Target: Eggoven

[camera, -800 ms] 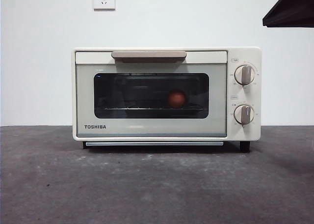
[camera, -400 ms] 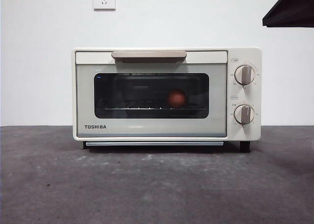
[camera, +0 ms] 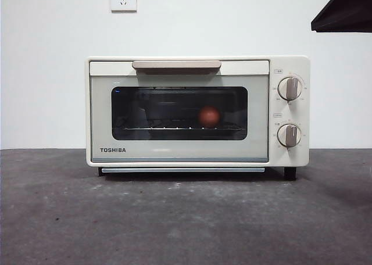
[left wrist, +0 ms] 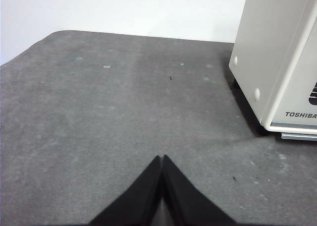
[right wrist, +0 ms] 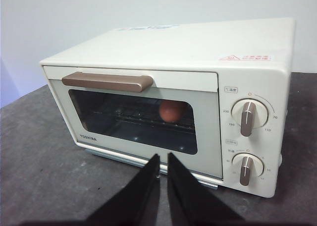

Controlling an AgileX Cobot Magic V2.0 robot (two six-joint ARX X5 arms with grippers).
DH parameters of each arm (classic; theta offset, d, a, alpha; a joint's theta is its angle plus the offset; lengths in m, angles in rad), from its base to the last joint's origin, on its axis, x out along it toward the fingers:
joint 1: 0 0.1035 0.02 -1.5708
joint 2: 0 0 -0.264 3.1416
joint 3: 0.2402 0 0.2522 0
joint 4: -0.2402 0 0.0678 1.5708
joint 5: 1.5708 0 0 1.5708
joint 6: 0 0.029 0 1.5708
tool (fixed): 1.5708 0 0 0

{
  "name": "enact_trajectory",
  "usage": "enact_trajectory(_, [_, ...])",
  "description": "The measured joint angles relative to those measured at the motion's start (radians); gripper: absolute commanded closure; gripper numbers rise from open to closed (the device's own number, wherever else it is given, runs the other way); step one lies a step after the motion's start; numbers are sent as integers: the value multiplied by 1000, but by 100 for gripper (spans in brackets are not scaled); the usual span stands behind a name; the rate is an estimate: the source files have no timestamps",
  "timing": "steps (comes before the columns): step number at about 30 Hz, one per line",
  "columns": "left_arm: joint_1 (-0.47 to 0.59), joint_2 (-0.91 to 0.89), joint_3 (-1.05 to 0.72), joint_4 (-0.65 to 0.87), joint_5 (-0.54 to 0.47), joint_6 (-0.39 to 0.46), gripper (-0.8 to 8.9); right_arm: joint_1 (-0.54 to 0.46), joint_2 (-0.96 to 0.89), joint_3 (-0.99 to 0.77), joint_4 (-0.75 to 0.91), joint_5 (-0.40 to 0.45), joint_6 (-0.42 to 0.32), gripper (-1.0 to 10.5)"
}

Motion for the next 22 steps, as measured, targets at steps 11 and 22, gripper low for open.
enact_trajectory(11, [0,0,0,0,0,0,806,-65,-91,0,-41,16,-26,944])
enact_trajectory(22, [0,0,0,0,0,0,806,-516,-339,-7,-245,-191,-137,944])
